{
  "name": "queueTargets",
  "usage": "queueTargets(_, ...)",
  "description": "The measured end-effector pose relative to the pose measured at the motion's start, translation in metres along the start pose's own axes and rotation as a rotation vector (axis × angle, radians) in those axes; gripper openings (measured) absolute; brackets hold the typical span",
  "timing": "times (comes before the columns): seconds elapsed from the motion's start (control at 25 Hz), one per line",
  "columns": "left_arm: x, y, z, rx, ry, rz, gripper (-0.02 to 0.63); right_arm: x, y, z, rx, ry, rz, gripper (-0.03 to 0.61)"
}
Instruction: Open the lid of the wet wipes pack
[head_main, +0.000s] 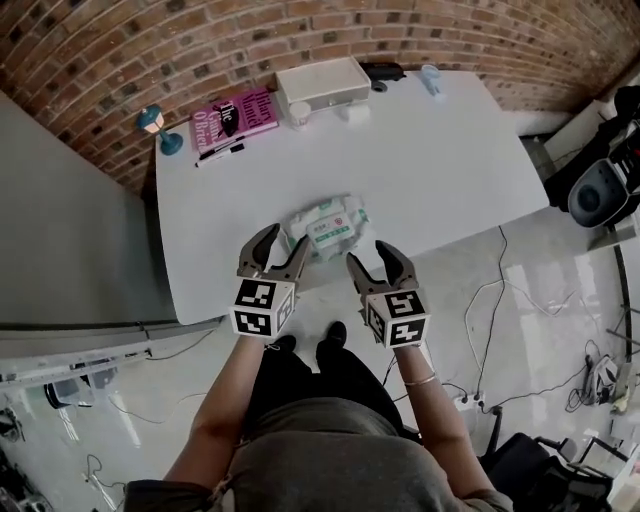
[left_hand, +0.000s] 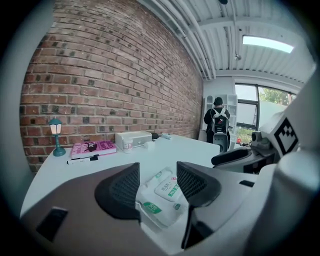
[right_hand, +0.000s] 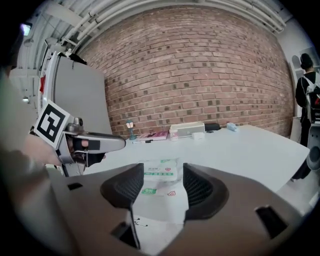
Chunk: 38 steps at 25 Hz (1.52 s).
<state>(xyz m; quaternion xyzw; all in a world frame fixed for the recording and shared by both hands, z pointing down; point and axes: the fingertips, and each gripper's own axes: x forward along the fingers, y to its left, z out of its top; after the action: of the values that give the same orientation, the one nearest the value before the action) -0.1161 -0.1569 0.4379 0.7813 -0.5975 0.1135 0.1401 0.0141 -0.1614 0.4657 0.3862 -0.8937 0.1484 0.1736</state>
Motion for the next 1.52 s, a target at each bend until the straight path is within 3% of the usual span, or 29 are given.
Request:
queueTargets(0.28,-0.006,-0.001,-0.010,-0.029,0.005,0.083,0.221,0.014,-0.003,-0.011,-0.037,0.055,0.080,0.241)
queueTargets(0.76,-0.002,0.008,-0.028,-0.068,0.034,0.131,0.221,0.049,-0.004,-0.034,-0.109,0.152,0.101,0.249)
queueTargets(1.16,0.012,0.007,-0.040,-0.014,0.094,0.081,0.221,0.065,-0.001,-0.049,-0.143,0.225,0.089,0.249)
queueTargets(1.52,0.034,-0.009,-0.043,0.129,0.193,-0.026,0.221,0.070,-0.001,-0.054,-0.151,0.231,0.067,0.245)
